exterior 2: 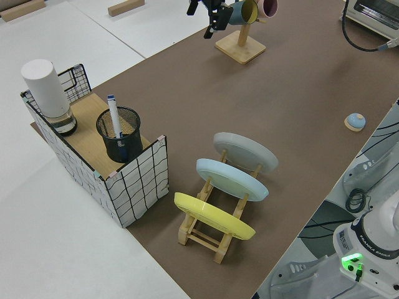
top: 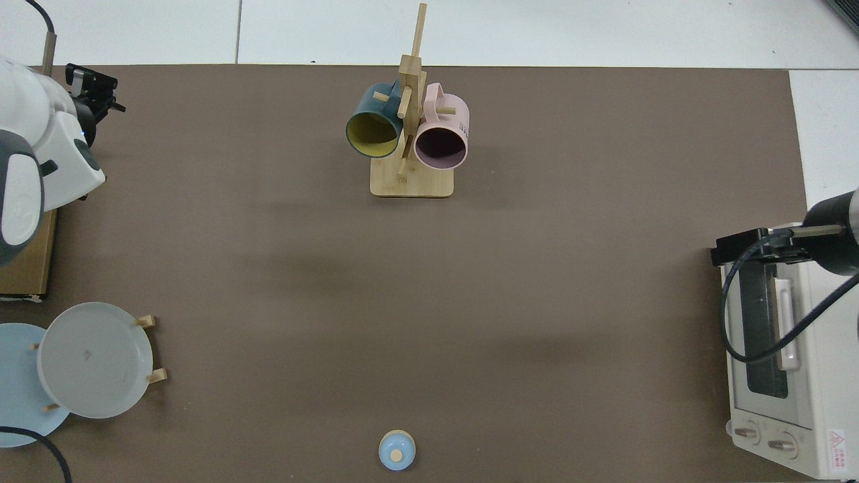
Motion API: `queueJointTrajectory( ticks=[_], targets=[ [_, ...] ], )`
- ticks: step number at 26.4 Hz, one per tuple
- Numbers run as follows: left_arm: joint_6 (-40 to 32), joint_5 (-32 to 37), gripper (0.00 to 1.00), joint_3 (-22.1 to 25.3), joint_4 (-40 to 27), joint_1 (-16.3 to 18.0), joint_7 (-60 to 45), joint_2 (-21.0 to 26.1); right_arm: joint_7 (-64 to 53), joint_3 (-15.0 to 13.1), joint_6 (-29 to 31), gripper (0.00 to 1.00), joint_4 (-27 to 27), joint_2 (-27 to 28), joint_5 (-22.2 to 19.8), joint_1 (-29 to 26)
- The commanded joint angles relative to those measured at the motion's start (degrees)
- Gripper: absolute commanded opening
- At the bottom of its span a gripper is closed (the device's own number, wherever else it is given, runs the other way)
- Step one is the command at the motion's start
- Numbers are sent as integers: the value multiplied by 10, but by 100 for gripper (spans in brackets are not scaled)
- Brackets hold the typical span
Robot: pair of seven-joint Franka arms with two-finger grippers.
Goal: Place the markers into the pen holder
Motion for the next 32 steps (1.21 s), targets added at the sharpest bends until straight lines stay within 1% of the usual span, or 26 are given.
queueJointTrajectory(
  ticks=[1,3,5,7,11,16,19,21,25,28,32],
  targets=[
    [9,-11,100,-6,-7,-1,-4,-10,9,3,-1,100,-4,-5,-1,-4],
    [18,-9,100,-6,-7,-1,-29,-10,9,3,-1,100,-4,-5,-1,-4],
    [28,-6,100,-7,-8,-3,-74,-11,9,3,-1,100,-4,-5,-1,-4],
    [22,-6,100,-6,-13,-4,-132,-14,9,3,-1,100,-4,-5,-1,-4],
    [-6,-6,100,-5,-38,-4,-269,-33,9,3,-1,100,-4,-5,-1,-4],
    [-23,-9,100,-5,-74,-5,-471,-56,10,3,-1,100,-4,-5,-7,-6],
    [-51,-15,100,-7,-80,-5,-588,-62,8,1,-1,100,-4,-5,-5,-7],
    [-74,-29,100,-7,-81,-4,-667,-63,6,1,-2,100,-4,-5,-12,-6],
    [-108,-67,100,-1,-81,2,-764,-67,3,1,2,100,-4,-5,-17,-6],
    [-122,-89,100,2,-81,5,-833,-68,2,1,20,100,-6,-5,-19,-5],
    [-127,-97,100,2,-81,7,-867,-72,2,2,25,100,-7,-5,-24,-6]
  ],
)
